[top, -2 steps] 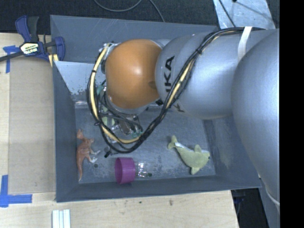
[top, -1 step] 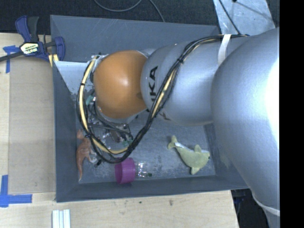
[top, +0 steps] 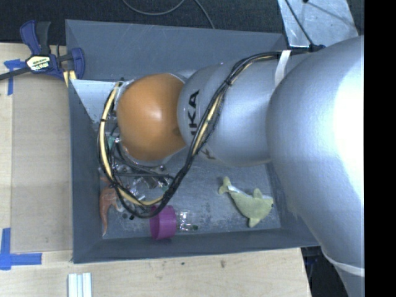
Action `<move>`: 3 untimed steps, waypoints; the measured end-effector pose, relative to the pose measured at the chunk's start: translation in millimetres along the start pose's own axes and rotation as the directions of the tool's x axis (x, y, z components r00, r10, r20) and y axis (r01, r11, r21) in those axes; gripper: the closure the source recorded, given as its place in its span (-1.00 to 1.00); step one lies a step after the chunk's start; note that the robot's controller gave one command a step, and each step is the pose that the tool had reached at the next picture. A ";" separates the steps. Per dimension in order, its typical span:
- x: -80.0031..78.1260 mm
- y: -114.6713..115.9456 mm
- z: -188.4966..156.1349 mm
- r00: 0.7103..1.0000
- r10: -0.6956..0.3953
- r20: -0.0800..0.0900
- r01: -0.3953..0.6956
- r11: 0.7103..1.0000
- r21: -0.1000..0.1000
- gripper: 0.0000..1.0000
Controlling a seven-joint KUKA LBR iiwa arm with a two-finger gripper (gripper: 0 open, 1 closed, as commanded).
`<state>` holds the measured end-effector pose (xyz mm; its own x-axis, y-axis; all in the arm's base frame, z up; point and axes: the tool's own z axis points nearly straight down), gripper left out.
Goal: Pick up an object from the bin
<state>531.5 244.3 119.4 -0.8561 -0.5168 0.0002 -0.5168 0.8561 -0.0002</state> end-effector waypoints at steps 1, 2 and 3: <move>5.8 1.7 42.2 0.964 -0.266 0.001 0.266 0.964 0.002 -1.00; 25.1 12.9 47.0 0.927 -0.375 0.009 0.375 0.927 0.007 1.00; 25.1 12.9 47.0 0.927 -0.375 0.009 0.375 0.927 0.007 1.00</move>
Offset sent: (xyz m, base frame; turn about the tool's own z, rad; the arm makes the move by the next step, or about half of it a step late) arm -0.0324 -0.0006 -0.0494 -0.3909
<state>503.3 242.4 72.3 -0.6000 -0.8000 -0.0091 -0.8000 0.6000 -0.0068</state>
